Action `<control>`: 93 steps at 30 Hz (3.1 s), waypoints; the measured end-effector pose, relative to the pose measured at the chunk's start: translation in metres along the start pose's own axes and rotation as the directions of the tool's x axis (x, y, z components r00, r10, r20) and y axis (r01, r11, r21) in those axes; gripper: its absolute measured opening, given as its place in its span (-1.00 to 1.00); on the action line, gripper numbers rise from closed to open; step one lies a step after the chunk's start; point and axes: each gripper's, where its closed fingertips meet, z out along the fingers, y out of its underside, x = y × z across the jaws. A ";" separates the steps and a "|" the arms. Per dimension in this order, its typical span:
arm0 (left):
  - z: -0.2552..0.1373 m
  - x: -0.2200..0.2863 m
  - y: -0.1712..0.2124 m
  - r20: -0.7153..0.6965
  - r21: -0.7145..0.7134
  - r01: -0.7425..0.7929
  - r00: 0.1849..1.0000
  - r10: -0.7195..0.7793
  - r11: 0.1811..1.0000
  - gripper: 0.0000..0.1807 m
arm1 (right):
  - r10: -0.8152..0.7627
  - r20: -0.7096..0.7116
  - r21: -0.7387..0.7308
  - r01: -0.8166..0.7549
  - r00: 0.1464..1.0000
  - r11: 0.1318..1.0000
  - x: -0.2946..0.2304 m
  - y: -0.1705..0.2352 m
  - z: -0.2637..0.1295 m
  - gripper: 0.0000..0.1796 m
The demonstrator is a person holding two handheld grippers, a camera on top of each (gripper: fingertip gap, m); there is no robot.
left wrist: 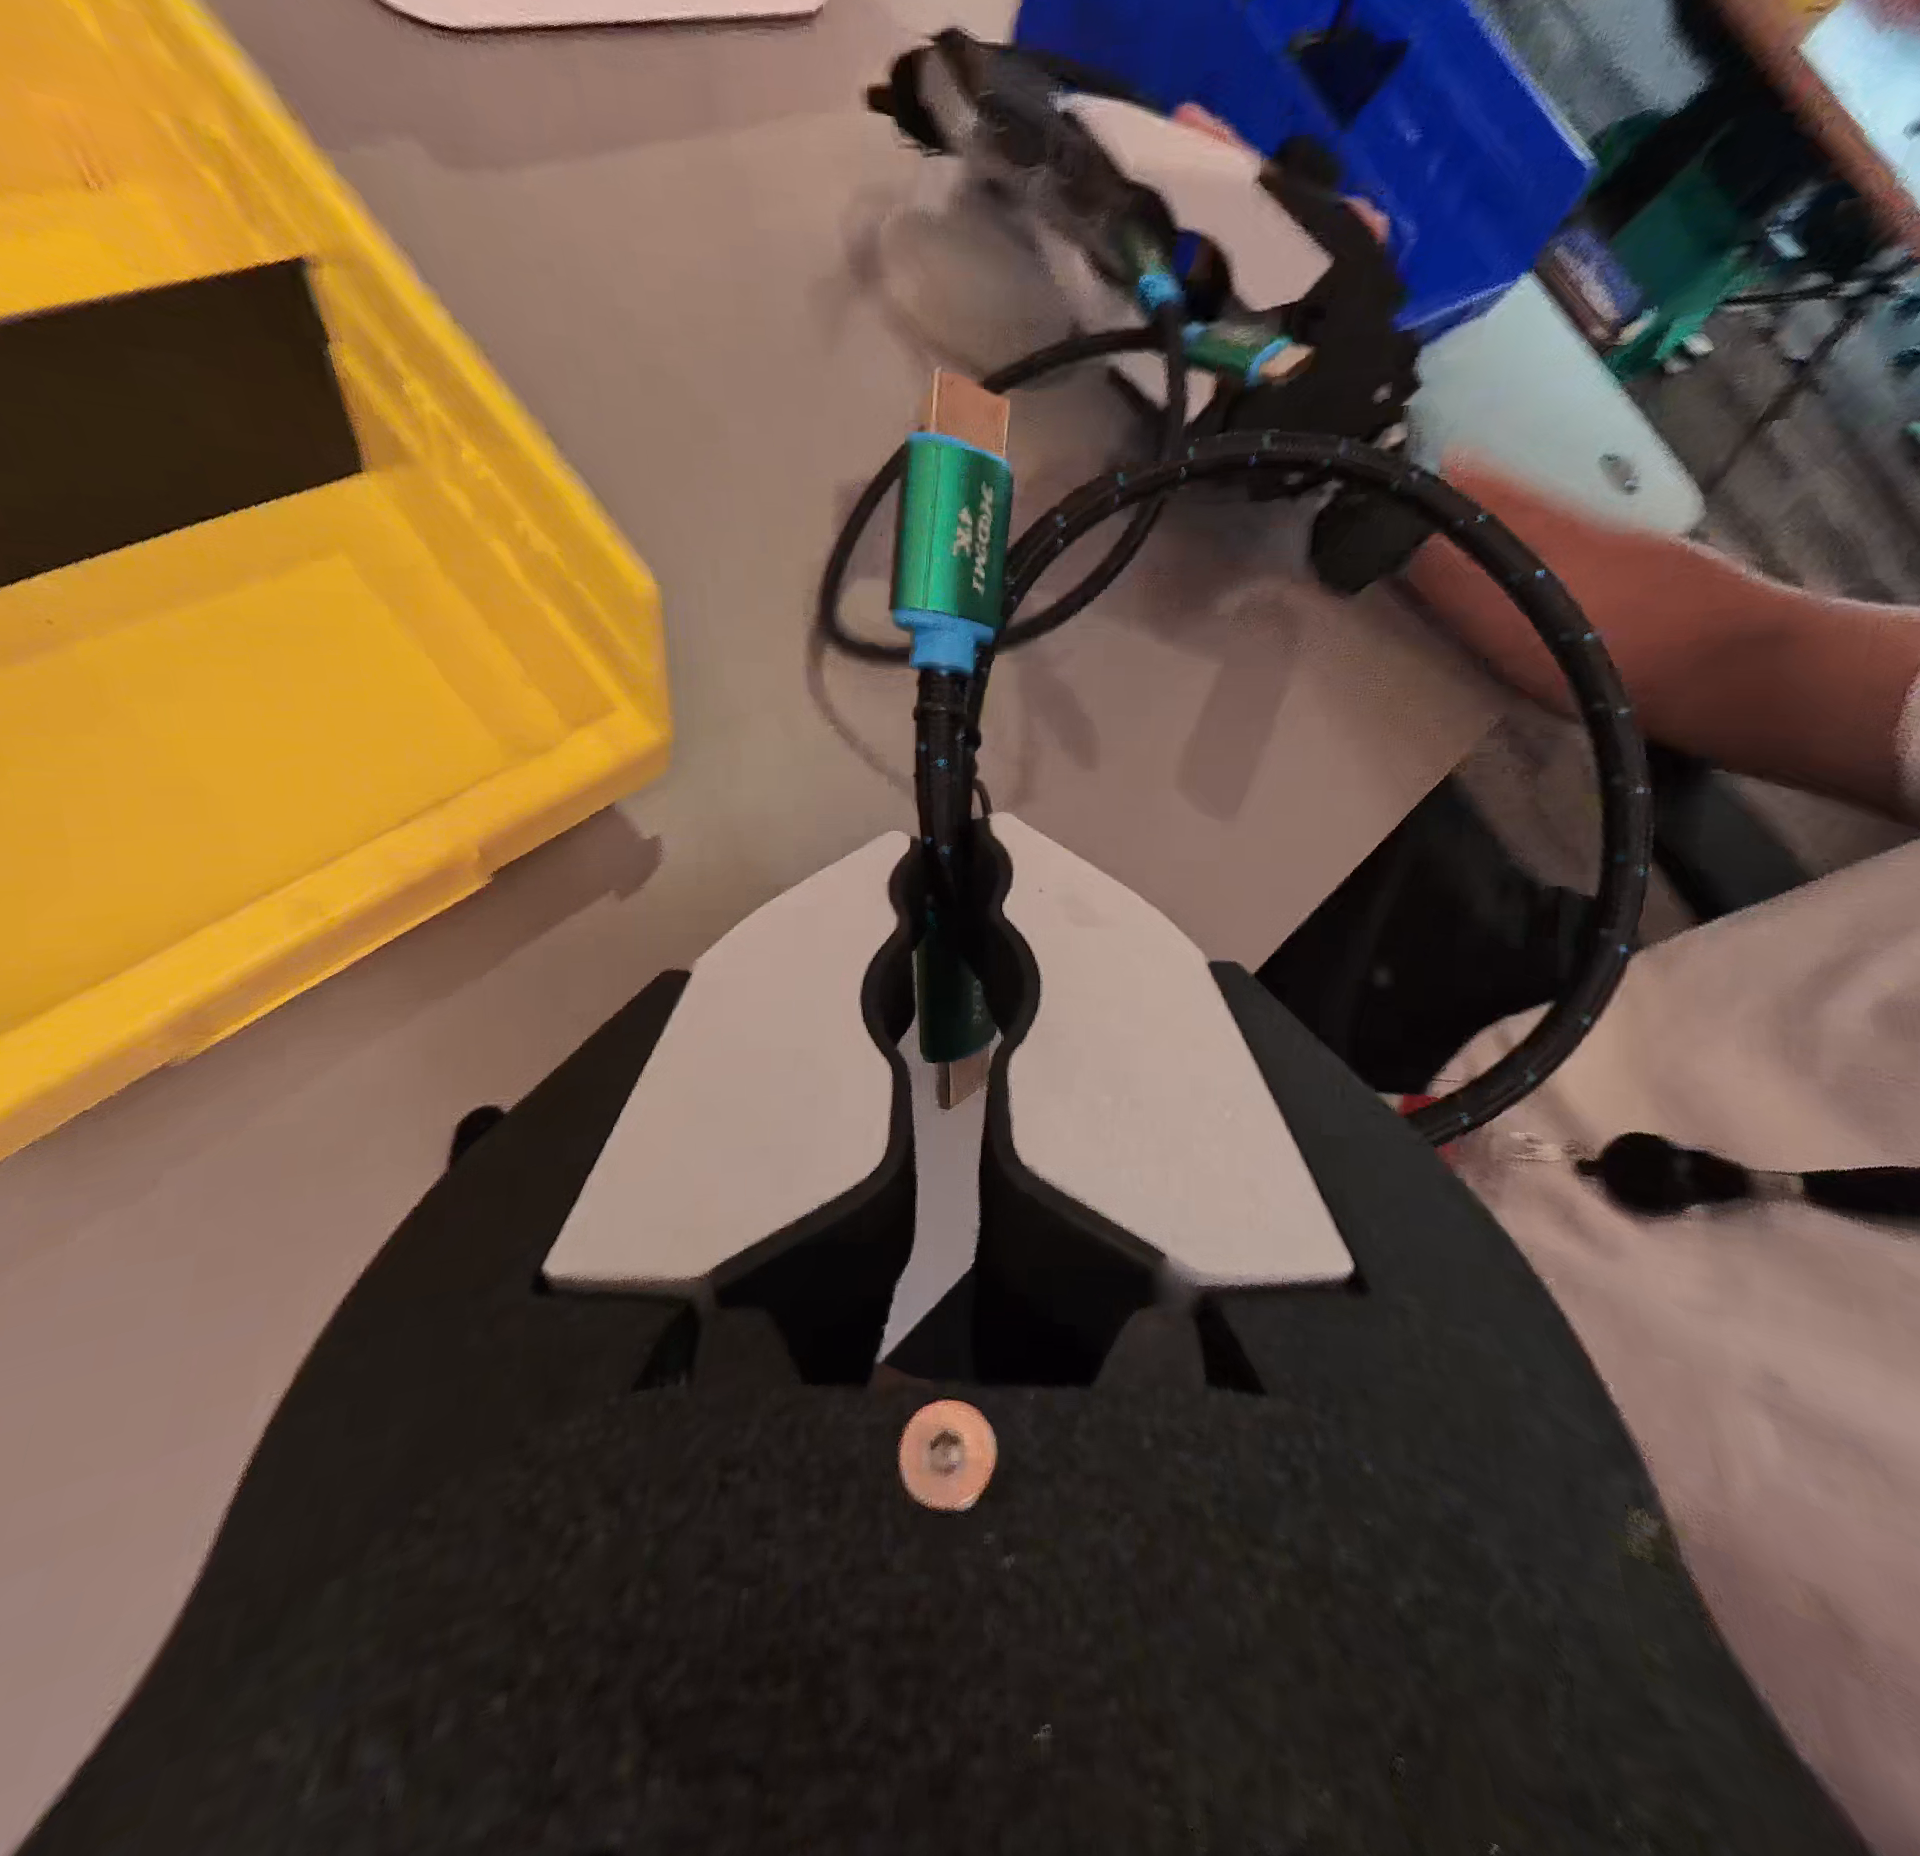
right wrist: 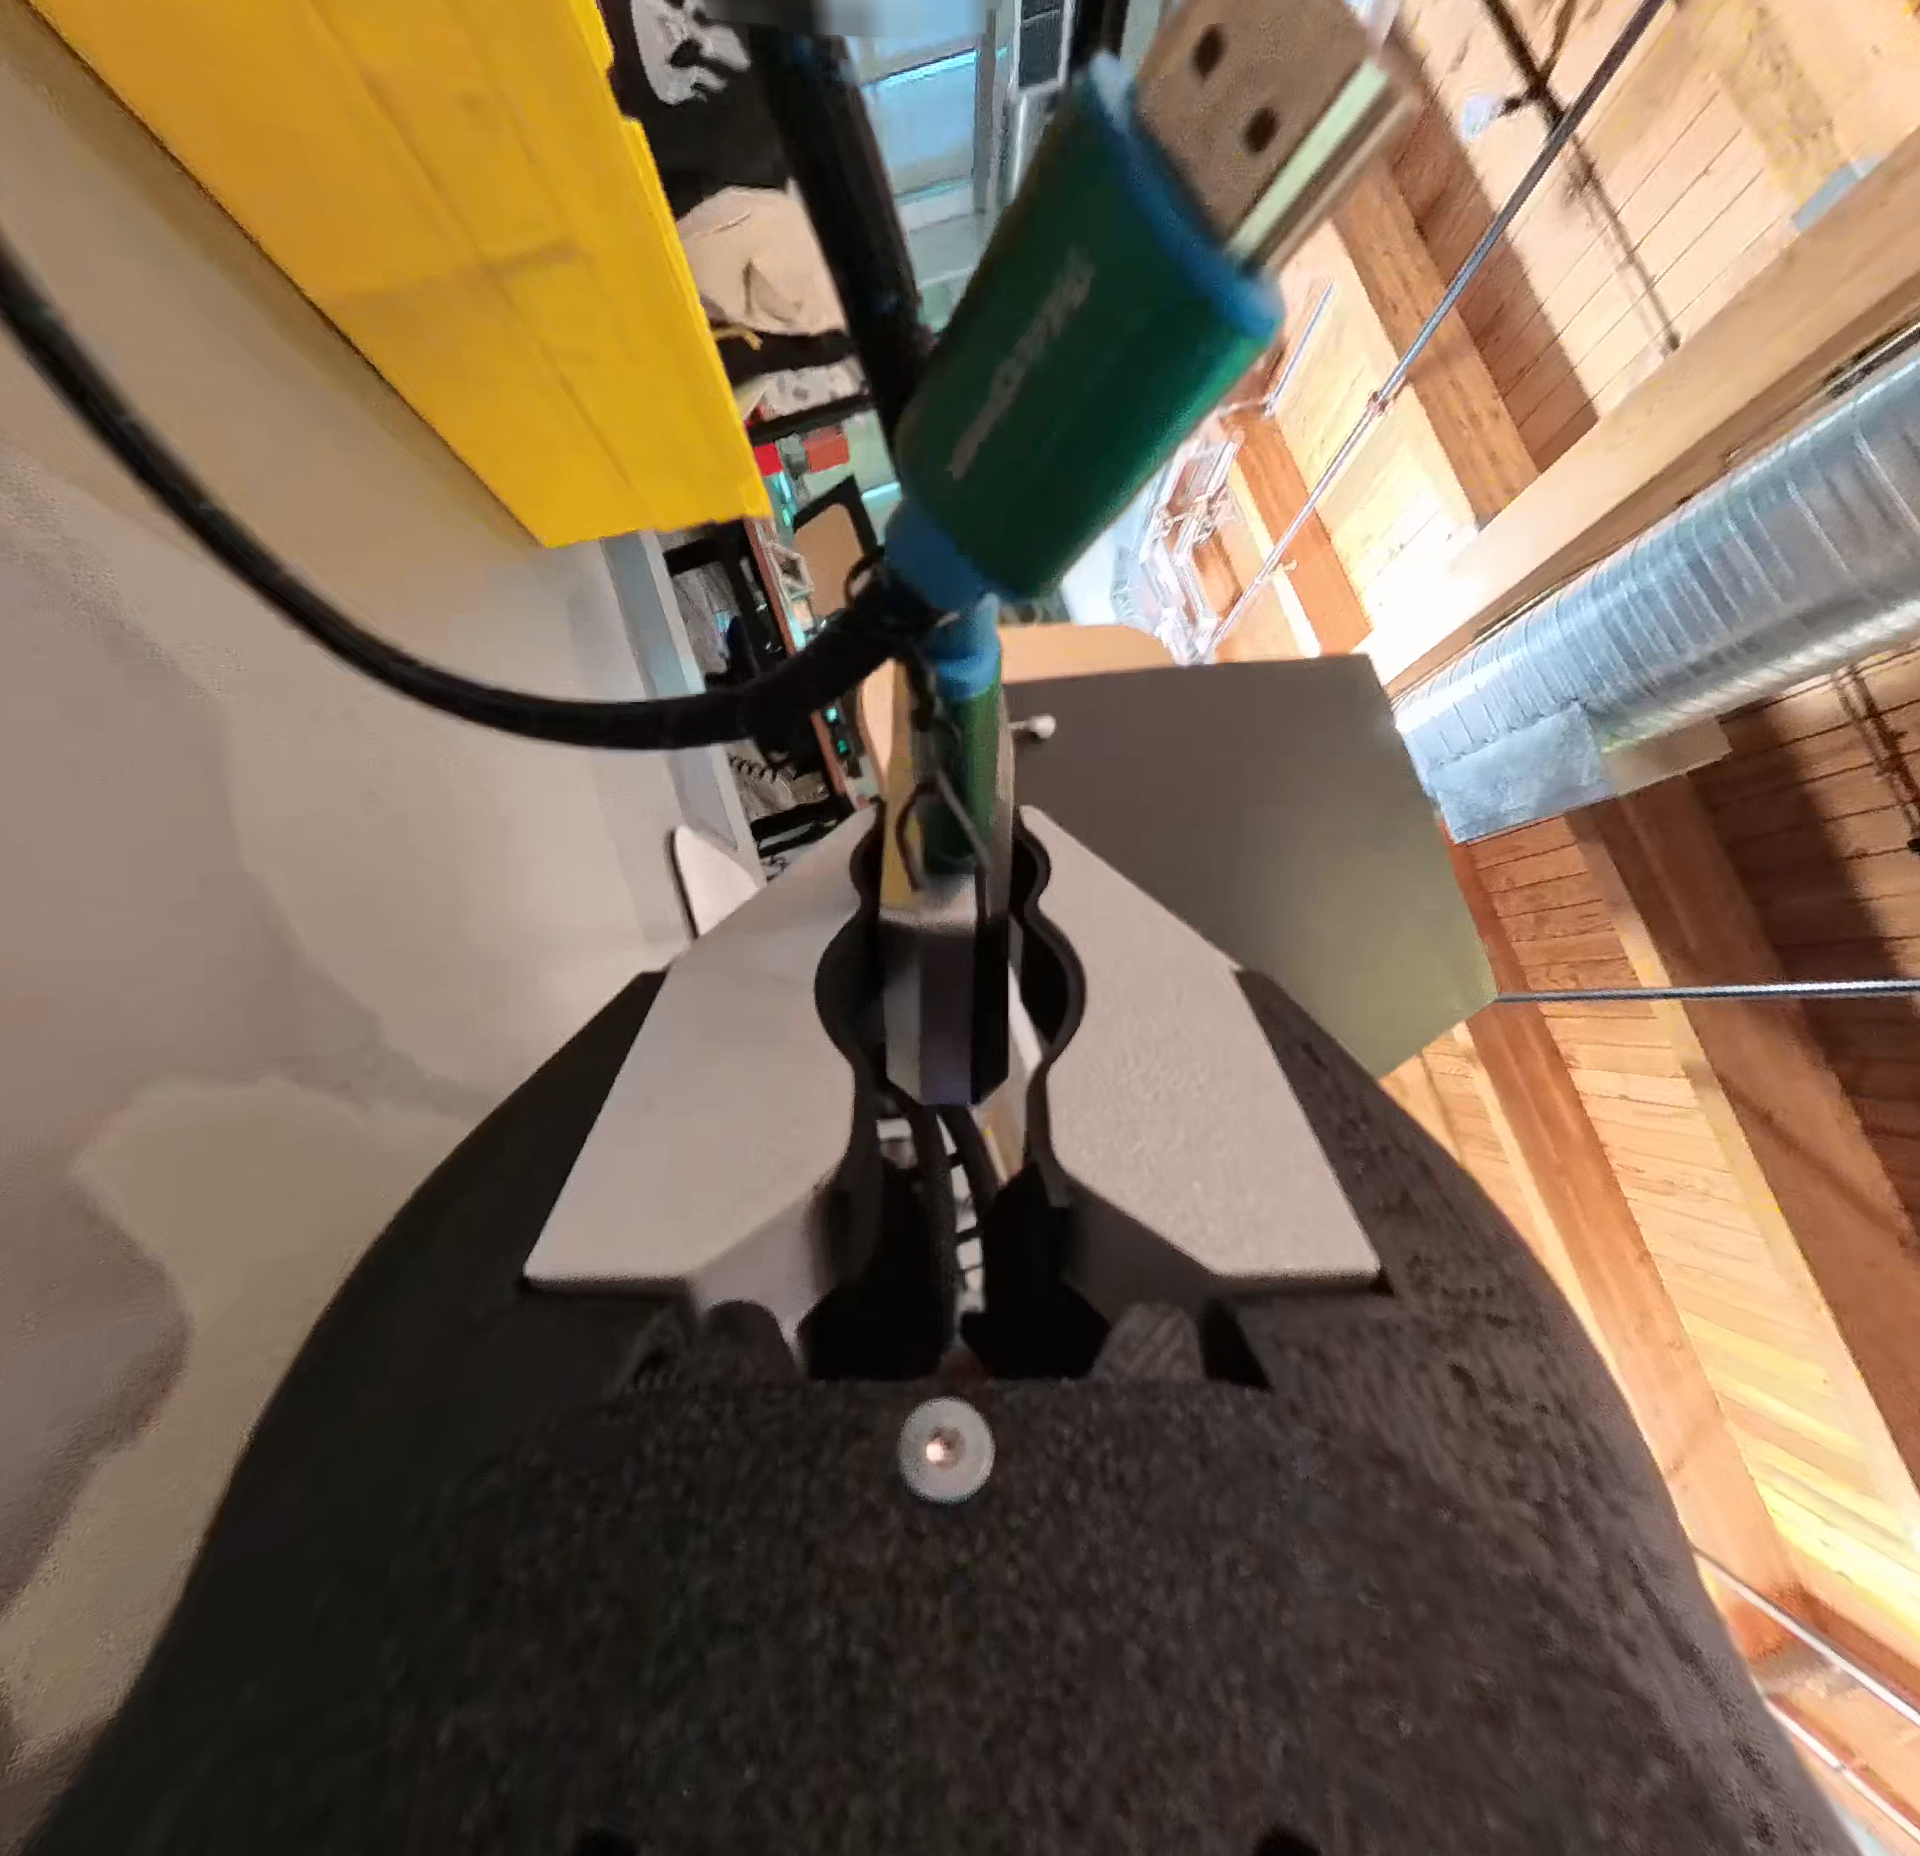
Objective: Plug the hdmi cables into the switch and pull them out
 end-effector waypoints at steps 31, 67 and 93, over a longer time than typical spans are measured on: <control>0.126 0.020 -0.024 -0.057 -0.207 0.079 0.994 -0.092 0.975 -0.91 | -0.141 -0.040 0.172 0.146 0.989 0.974 -0.017 -0.050 -0.014 -0.76; 0.111 0.023 -0.025 -0.026 -0.247 0.070 0.997 -0.079 0.966 -0.91 | -0.200 -0.081 0.180 0.212 0.976 0.961 -0.010 -0.063 -0.014 -0.78; 0.070 0.016 -0.110 -0.199 0.274 -0.275 0.921 0.334 0.922 -0.47 | 0.274 0.211 0.373 -0.336 0.938 0.865 0.004 -0.072 -0.036 -0.77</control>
